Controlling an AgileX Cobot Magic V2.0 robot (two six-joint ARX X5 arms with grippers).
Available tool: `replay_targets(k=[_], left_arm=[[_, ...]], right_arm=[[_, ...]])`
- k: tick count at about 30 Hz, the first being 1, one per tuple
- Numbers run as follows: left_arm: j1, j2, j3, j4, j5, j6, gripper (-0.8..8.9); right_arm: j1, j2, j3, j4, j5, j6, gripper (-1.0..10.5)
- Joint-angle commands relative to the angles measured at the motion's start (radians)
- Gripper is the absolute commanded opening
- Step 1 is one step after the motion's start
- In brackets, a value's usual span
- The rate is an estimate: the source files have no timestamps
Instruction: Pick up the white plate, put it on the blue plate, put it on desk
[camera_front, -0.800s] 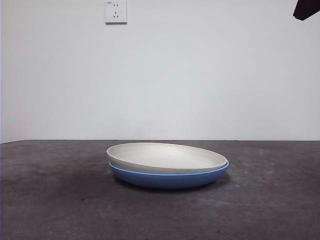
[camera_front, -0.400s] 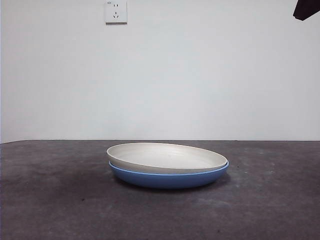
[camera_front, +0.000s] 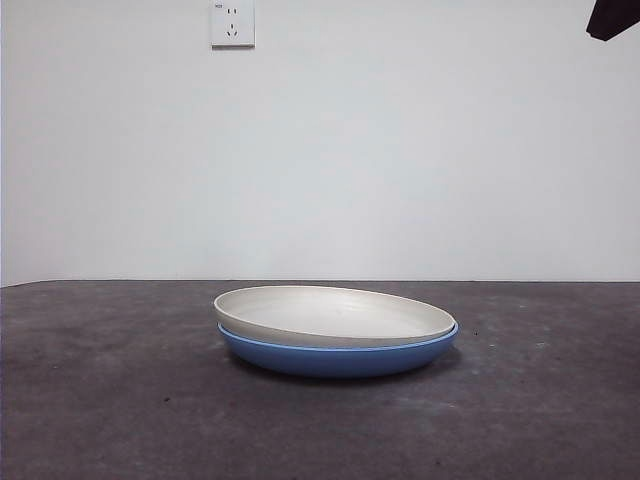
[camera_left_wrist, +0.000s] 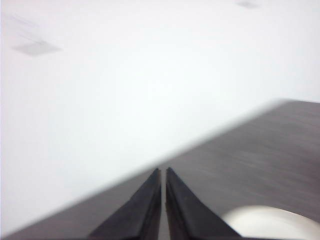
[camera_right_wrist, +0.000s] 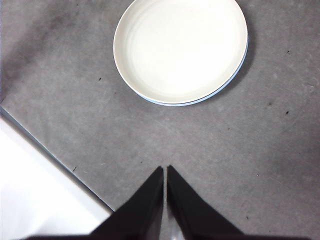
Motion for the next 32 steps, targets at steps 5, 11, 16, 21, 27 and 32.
replay_targets(k=[5, 11, 16, 21, 27, 32], left_arm=[[0.066, -0.222, -0.249, 0.031, -0.243, -0.065, 0.17], [0.086, -0.346, -0.422, 0.026, -0.343, -0.104, 0.17], [0.086, -0.394, -0.528, 0.023, -0.353, -0.106, 0.17], [0.086, -0.394, -0.594, 0.01, -0.355, -0.106, 0.17], [0.085, -0.394, -0.642, -0.027, -0.355, -0.098, 0.17], [0.085, -0.394, -0.666, -0.047, -0.355, -0.101, 0.17]], right_arm=[[0.007, 0.007, 0.017, 0.01, 0.0, -0.007, 0.1], [0.007, 0.006, 0.017, 0.01, 0.0, -0.007, 0.1], [0.007, 0.006, 0.017, 0.01, 0.0, -0.007, 0.1], [0.007, 0.006, 0.017, 0.01, 0.0, -0.007, 0.1], [0.007, 0.007, 0.017, 0.01, 0.0, -0.007, 0.1], [0.007, 0.007, 0.017, 0.01, 0.0, -0.007, 0.1]])
